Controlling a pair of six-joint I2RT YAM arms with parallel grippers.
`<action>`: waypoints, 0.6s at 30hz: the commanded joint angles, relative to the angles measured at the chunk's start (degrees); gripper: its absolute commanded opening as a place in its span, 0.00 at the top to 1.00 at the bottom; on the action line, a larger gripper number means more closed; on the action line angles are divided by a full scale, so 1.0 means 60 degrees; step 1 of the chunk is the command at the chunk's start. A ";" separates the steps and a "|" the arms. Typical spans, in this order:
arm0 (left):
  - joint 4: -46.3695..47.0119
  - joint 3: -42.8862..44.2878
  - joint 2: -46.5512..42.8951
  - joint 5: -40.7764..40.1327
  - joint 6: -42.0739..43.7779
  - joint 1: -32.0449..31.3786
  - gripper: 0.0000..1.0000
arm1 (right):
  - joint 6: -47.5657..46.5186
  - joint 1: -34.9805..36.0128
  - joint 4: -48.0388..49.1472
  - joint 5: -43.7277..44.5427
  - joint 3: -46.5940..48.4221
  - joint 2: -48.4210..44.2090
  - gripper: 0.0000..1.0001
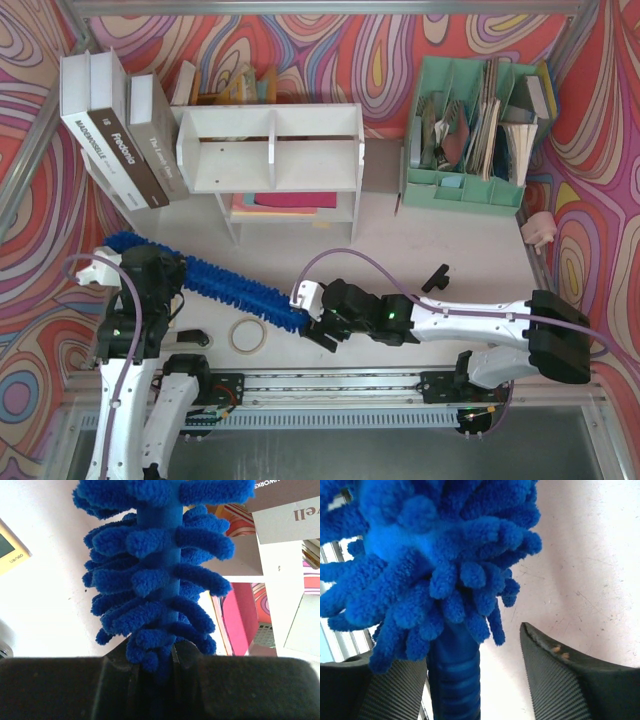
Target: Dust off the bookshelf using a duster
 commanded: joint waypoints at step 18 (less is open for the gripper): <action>0.0067 0.0073 -0.0110 -0.0024 -0.0226 0.0054 0.98 | 0.0320 -0.0051 0.0417 0.0016 -0.0032 0.0078 0.89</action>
